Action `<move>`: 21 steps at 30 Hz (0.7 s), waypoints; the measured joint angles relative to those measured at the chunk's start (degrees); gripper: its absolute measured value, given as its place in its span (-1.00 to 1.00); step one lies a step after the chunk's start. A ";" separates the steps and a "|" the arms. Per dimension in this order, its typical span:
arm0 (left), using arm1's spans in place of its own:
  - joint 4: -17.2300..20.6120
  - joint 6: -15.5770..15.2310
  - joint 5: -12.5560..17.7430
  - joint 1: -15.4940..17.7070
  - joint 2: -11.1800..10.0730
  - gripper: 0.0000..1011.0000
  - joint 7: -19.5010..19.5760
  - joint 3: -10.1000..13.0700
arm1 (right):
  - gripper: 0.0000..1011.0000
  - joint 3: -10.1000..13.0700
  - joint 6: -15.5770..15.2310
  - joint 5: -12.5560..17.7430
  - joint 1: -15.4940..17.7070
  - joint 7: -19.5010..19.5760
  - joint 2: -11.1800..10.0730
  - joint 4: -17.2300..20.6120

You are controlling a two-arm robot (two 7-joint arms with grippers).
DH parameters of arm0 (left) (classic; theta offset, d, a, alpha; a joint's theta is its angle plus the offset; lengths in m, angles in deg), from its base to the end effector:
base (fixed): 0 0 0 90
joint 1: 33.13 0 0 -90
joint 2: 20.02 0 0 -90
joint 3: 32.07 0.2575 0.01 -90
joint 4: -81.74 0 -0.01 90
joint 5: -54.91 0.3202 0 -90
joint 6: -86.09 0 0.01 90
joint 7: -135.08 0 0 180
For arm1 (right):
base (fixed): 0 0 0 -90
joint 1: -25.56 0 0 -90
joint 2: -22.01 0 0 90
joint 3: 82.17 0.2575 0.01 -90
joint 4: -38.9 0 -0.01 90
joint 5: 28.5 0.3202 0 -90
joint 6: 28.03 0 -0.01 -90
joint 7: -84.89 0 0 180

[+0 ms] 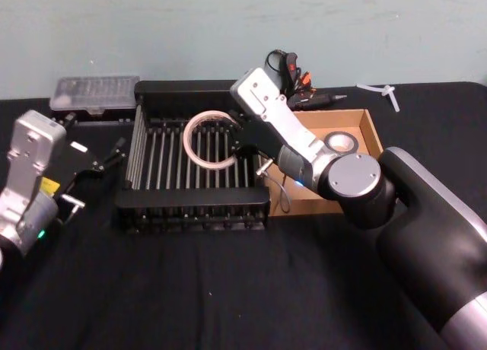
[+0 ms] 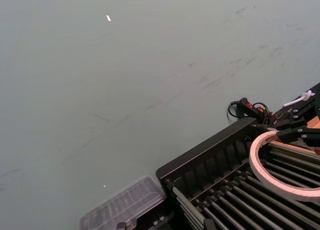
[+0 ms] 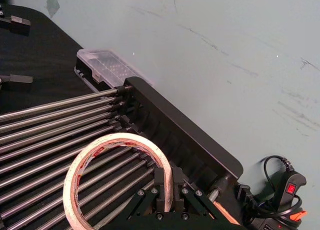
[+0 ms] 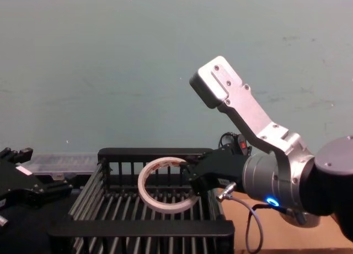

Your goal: Pick up the white tape and place it into the black box , Pick up the silver tape and place it into the brown box.

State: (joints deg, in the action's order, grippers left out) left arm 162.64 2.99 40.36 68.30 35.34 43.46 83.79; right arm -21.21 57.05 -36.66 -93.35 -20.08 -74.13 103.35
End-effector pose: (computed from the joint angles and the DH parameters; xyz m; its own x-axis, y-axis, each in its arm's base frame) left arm 0.3636 0.0612 -0.2783 0.2923 0.8803 0.3736 -0.9553 0.2873 0.0703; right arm 0.4366 0.1024 -0.2422 0.5905 -0.6987 0.4039 0.8043 0.5506 -0.2235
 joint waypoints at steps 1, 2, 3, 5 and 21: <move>0.00 0.00 0.00 0.00 0.00 0.98 0.00 0.00 | -0.81 0.00 0.00 0.01 0.00 0.00 -0.01 0.01; 0.00 0.00 0.00 0.00 0.00 0.98 0.00 0.00 | -0.81 0.00 0.00 0.04 0.01 0.00 -0.02 0.05; 0.00 0.00 0.00 0.00 0.00 0.98 0.00 0.00 | -0.78 0.00 0.00 0.06 0.01 0.00 -0.02 0.06; 0.00 0.00 0.00 0.00 0.00 0.98 0.00 0.00 | -0.70 0.00 0.00 0.10 0.03 0.00 -0.04 0.10; 0.00 0.00 0.00 0.01 0.00 0.98 0.00 0.00 | 0.29 0.00 -0.03 0.24 0.10 0.00 -0.13 0.24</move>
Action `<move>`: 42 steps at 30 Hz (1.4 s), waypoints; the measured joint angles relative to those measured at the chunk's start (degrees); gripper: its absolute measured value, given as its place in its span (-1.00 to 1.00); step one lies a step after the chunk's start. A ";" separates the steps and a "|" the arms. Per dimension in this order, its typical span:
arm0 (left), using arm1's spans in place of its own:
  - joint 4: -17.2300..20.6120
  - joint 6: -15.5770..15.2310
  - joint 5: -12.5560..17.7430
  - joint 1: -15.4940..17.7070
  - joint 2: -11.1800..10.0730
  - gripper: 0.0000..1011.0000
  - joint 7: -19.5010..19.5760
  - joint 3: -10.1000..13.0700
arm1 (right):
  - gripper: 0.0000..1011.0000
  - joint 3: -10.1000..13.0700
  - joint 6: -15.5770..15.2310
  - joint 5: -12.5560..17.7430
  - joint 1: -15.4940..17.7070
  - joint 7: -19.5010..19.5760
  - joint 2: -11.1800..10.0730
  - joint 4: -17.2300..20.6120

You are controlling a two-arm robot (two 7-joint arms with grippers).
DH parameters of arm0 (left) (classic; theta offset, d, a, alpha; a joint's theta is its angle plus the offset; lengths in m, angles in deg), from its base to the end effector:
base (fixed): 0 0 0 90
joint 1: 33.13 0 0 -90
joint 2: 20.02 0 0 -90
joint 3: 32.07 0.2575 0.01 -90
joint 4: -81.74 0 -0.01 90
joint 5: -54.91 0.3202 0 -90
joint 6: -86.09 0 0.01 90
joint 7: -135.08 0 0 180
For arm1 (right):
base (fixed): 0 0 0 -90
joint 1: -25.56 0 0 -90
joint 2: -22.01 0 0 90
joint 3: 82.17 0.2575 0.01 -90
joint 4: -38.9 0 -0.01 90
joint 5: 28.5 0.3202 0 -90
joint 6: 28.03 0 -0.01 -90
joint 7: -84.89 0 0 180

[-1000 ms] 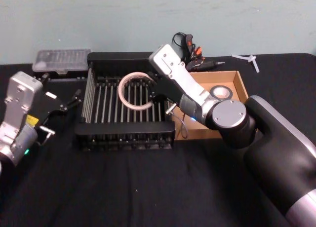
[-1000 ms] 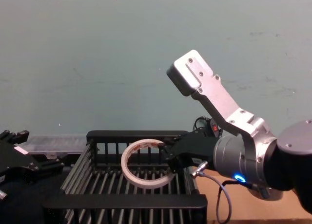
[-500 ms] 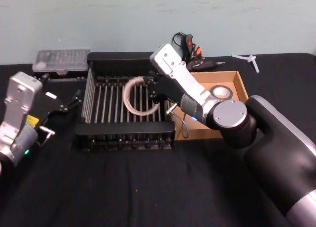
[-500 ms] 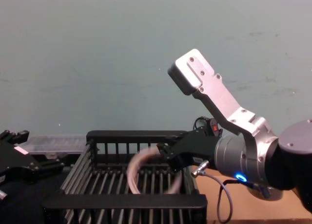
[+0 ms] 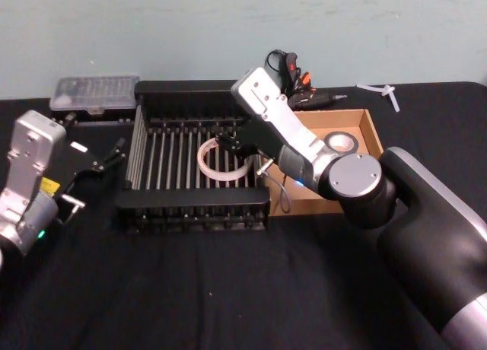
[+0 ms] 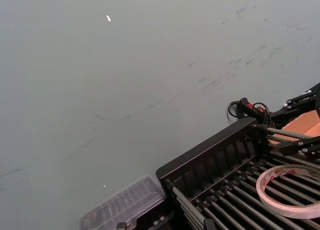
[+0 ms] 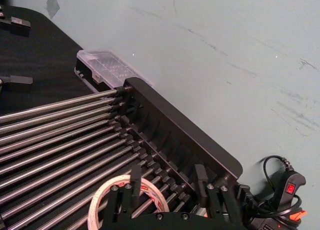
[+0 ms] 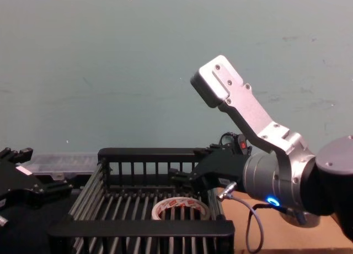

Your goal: Pick up the white tape and place it into the black box , Pick up the silver tape and place it into the brown box.

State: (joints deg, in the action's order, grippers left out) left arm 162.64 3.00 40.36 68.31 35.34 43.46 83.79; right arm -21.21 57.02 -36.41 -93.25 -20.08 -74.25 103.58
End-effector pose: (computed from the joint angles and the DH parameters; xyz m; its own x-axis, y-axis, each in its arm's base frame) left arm 0.3636 0.0612 -0.2782 0.2922 0.8803 0.3737 -0.9553 0.2873 0.0700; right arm 0.4362 0.1019 -0.2419 0.5906 -0.7002 0.4012 0.8043 0.5513 -0.2218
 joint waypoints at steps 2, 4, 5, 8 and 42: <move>0.00 0.00 0.00 0.00 0.00 0.98 0.00 0.00 | 0.37 0.00 0.00 0.02 0.00 0.00 0.00 0.01; 0.00 0.00 0.00 0.00 0.00 0.98 0.00 0.00 | 0.51 0.00 0.00 0.02 0.00 0.00 0.00 0.03; 0.00 0.00 0.00 0.00 0.00 0.98 0.00 0.00 | 0.56 0.00 0.00 0.03 0.00 0.00 0.00 0.03; 0.00 0.00 0.00 0.00 0.00 0.98 0.00 0.00 | 0.74 0.00 0.00 0.04 0.00 0.00 0.00 0.04; 0.00 0.00 0.00 -0.01 0.00 0.98 0.00 0.00 | 0.98 9.68 -3.56 -0.64 12.14 3.95 -5.55 19.20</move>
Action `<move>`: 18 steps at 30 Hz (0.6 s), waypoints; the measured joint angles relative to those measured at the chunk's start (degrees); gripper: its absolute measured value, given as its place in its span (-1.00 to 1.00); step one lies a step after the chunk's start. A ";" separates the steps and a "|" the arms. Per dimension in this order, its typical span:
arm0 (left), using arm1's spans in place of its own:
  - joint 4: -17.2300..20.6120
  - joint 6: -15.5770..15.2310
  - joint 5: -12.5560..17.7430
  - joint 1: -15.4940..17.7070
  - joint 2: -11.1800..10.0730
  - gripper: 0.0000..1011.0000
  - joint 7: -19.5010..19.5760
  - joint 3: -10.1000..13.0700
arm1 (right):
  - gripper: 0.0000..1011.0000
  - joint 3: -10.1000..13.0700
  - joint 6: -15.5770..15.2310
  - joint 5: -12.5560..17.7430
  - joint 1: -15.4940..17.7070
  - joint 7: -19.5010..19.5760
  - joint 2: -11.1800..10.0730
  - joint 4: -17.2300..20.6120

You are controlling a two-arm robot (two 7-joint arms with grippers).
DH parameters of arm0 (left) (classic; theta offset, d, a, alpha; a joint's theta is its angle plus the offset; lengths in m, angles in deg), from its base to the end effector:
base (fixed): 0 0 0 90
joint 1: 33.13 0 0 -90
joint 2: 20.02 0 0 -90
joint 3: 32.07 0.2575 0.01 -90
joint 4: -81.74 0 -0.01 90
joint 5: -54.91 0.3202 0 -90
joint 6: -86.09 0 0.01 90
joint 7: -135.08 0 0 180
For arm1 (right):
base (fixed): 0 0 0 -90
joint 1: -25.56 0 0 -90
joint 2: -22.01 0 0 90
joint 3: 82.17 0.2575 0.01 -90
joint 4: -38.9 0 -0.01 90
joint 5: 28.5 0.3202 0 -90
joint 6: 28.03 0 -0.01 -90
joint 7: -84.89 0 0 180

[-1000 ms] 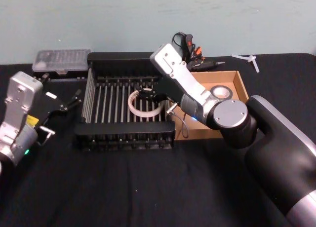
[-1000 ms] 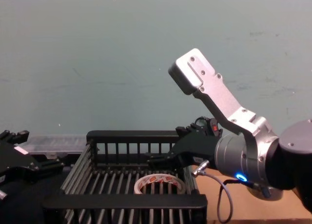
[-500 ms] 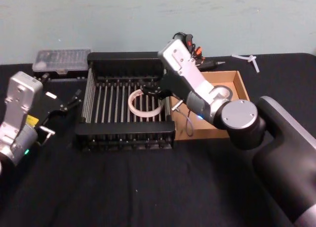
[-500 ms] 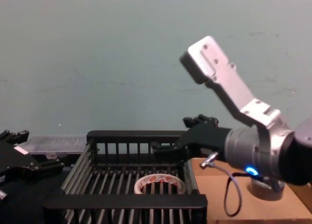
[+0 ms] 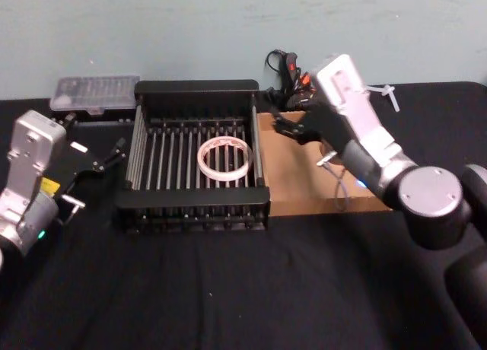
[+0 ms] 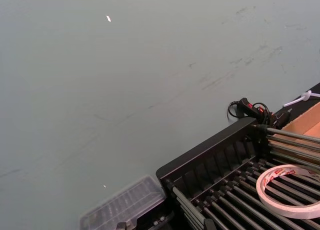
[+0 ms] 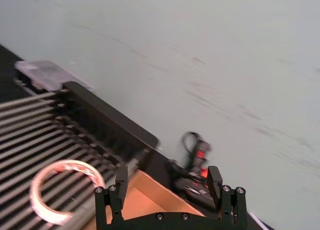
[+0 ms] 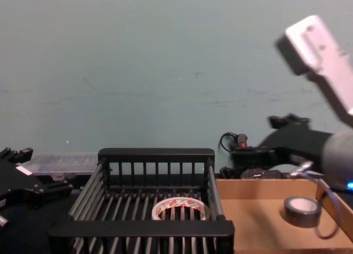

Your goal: Pick up the white tape and place it into the black box , Pick up the silver tape and place it into the brown box.

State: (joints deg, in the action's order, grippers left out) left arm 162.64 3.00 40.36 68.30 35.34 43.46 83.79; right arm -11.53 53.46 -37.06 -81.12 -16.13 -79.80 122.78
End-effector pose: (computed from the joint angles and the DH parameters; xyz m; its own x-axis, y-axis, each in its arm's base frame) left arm 0.3636 0.0612 -0.2783 0.2923 0.8803 0.3736 -0.9553 0.2873 0.0702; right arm 0.3966 0.0469 -0.2157 0.4134 -0.8153 0.4056 0.9075 0.4056 -0.1095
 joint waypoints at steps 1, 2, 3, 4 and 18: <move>0.00 0.00 0.00 0.00 0.00 0.98 0.00 0.00 | 0.98 0.49 -0.14 -0.03 0.54 0.24 -0.18 0.60; 0.00 0.00 0.00 0.00 0.00 0.98 0.00 0.00 | 0.98 1.01 -0.27 -0.05 1.11 0.48 -0.36 1.18; 0.00 0.00 0.00 0.00 0.00 0.98 0.00 0.00 | 0.98 1.98 -0.52 -0.17 2.10 1.01 -0.66 2.14; 0.00 0.00 0.00 0.00 0.00 0.98 0.00 0.00 | 0.98 2.40 -0.61 -0.29 2.57 1.35 -0.79 2.51; 0.00 0.00 0.00 0.00 0.00 0.98 0.00 0.00 | 0.98 7.14 -0.73 -4.18 7.94 6.32 -1.11 4.41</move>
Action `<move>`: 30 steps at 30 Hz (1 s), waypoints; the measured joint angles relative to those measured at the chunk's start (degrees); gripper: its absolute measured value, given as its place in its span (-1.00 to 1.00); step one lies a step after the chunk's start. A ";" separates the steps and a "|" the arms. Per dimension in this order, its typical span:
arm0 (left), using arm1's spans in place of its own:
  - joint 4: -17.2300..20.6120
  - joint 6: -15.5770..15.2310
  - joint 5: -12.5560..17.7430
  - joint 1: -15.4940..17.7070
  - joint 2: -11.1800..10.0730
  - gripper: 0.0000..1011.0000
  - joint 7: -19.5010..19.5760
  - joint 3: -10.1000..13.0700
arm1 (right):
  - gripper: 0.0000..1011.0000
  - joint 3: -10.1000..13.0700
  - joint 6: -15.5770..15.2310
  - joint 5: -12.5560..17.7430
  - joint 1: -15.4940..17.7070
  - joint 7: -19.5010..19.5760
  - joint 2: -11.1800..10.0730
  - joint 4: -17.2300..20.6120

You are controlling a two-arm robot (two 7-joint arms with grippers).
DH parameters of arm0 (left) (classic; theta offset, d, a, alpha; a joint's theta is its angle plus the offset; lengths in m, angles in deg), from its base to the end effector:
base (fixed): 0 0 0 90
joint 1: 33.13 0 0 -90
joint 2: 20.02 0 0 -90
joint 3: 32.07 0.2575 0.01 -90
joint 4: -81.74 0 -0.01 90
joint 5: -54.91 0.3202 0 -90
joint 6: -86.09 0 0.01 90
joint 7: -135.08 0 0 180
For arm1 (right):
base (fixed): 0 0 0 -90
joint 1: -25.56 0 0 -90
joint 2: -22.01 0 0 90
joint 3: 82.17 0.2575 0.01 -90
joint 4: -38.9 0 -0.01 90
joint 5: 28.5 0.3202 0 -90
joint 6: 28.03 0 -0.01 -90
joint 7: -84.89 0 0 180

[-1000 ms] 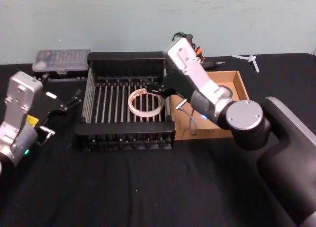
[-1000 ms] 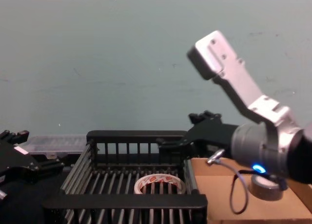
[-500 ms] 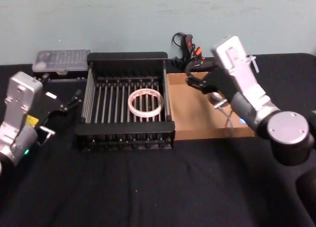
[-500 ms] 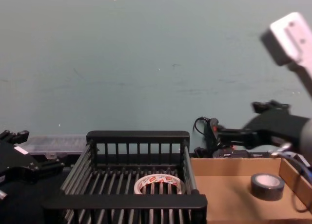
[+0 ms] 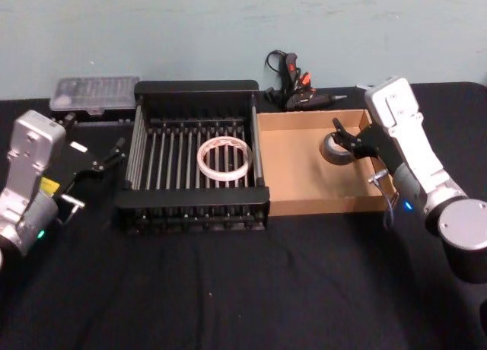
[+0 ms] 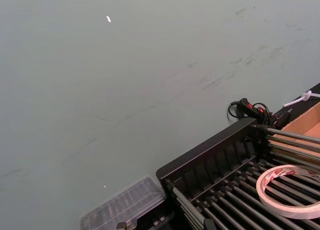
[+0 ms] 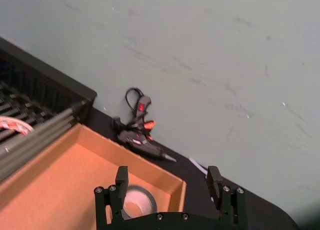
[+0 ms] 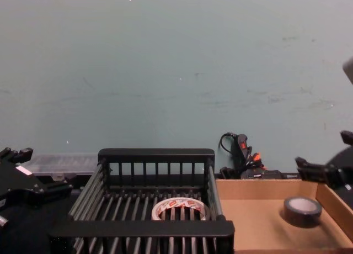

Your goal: Pick up the white tape and place it into the black box , Pick up the silver tape and place it into the brown box.

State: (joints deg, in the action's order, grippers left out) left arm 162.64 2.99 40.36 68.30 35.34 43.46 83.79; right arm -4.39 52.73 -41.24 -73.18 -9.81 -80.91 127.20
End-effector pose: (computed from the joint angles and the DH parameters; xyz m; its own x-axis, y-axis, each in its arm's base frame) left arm 0.3636 0.0612 -0.2783 0.2923 0.8803 0.3736 -0.9553 0.2873 0.0703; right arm 0.3718 0.0074 -0.2340 0.2260 -0.8651 0.4478 0.9741 0.1989 -0.1074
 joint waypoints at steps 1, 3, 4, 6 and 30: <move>0.00 0.00 0.00 0.00 0.00 0.98 0.00 0.00 | 0.98 0.11 0.02 -0.29 0.21 0.18 0.00 -0.05; 0.00 0.00 0.00 0.00 0.00 0.98 0.00 0.00 | 0.98 0.46 0.01 -0.95 0.71 0.50 0.08 -0.27; 0.00 0.00 0.00 0.00 0.00 0.98 0.00 0.00 | 0.98 0.62 -0.01 -1.09 0.88 0.53 0.13 -0.34; 0.00 0.00 0.00 0.00 0.00 0.98 0.00 0.00 | 0.98 1.02 -0.17 -1.33 1.30 0.52 0.32 -0.54; 0.00 0.00 0.00 0.00 0.00 0.98 0.00 0.00 | 0.98 1.83 -0.52 -2.26 2.01 0.14 1.02 -1.33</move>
State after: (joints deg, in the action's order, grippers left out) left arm 162.64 3.00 40.36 68.30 35.34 43.46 83.79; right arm -2.56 52.20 -43.49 -71.17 -9.67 -79.88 125.86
